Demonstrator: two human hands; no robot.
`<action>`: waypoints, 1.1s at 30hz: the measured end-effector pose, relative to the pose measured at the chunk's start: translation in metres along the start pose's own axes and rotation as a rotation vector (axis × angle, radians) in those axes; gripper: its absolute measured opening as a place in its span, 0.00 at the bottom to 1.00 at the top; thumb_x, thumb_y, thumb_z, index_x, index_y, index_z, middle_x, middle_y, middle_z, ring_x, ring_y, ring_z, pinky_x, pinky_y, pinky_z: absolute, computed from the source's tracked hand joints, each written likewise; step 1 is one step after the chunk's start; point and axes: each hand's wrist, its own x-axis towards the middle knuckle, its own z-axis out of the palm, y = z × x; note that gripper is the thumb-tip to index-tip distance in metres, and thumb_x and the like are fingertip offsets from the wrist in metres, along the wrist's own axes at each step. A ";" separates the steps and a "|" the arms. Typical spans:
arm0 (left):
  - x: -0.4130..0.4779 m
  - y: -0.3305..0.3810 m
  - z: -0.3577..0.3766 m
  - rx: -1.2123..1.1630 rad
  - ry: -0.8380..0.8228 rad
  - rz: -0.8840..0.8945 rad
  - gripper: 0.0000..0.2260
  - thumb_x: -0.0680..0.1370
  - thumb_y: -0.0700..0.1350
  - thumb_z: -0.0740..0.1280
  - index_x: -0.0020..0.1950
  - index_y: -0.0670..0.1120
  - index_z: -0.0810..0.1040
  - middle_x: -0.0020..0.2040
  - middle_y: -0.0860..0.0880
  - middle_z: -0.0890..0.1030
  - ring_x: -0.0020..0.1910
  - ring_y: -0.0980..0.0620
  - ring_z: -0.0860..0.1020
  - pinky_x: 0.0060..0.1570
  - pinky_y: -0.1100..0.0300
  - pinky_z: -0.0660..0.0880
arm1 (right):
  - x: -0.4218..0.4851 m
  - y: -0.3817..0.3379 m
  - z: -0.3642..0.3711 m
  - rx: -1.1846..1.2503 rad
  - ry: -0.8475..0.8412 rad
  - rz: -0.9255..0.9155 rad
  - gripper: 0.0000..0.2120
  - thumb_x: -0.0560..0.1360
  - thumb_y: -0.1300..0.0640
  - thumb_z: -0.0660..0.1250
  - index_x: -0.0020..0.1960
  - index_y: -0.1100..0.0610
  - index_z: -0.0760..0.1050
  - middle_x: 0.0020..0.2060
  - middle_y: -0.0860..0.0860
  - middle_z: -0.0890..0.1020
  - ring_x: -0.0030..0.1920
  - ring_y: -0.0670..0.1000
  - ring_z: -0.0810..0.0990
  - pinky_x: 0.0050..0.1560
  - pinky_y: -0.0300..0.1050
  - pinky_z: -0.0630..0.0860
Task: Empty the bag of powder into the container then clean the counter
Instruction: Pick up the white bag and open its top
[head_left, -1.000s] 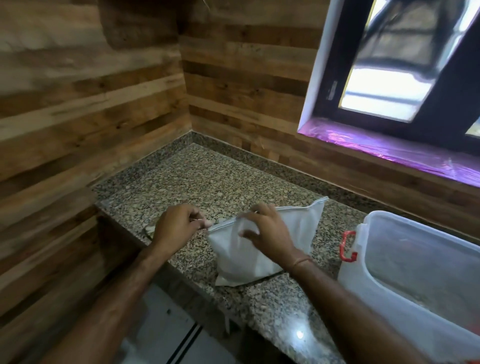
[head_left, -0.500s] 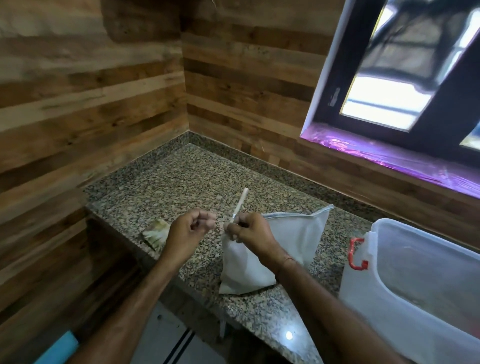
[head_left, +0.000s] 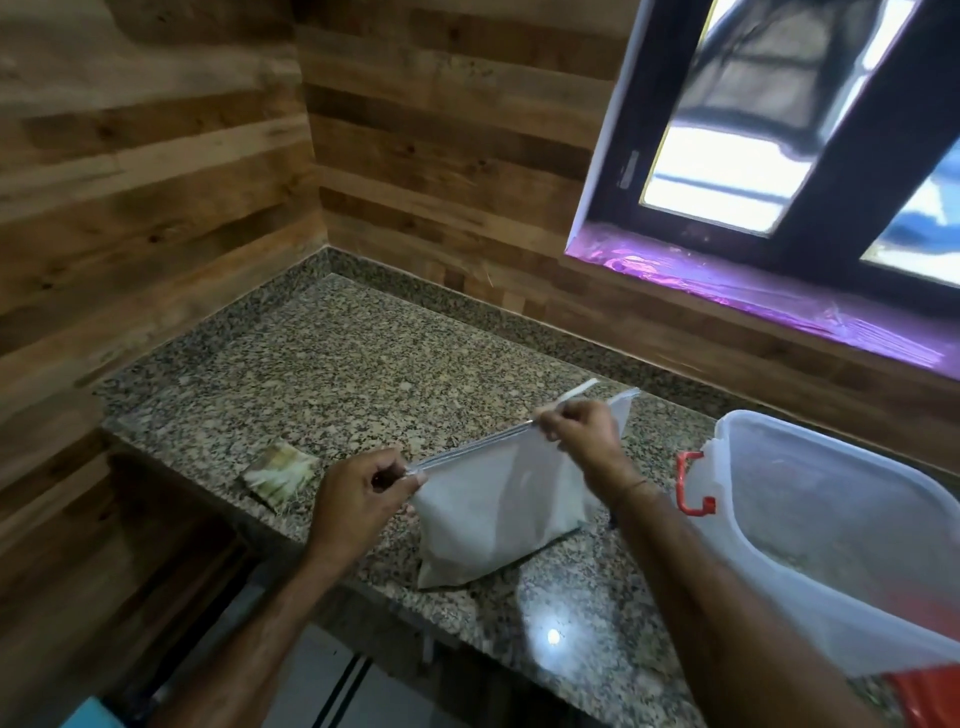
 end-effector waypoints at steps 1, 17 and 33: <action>0.000 -0.006 -0.005 -0.023 -0.002 -0.013 0.13 0.76 0.46 0.76 0.35 0.50 0.76 0.31 0.51 0.76 0.31 0.52 0.75 0.34 0.60 0.72 | 0.011 0.004 -0.019 -0.013 0.070 0.015 0.09 0.74 0.56 0.76 0.40 0.60 0.82 0.34 0.53 0.82 0.35 0.49 0.77 0.37 0.41 0.74; 0.062 0.029 0.004 0.695 -0.239 0.267 0.21 0.74 0.58 0.75 0.32 0.51 0.68 0.31 0.54 0.74 0.32 0.57 0.74 0.32 0.59 0.68 | 0.058 0.029 -0.087 -0.061 0.339 0.206 0.12 0.73 0.57 0.77 0.37 0.63 0.80 0.31 0.57 0.83 0.29 0.51 0.77 0.33 0.45 0.73; 0.011 -0.027 -0.010 -0.213 -0.004 -0.330 0.30 0.66 0.71 0.74 0.48 0.44 0.85 0.43 0.47 0.84 0.44 0.48 0.82 0.47 0.53 0.77 | 0.040 0.055 -0.085 0.673 0.081 0.423 0.13 0.78 0.49 0.69 0.54 0.59 0.80 0.39 0.54 0.82 0.34 0.48 0.77 0.31 0.38 0.79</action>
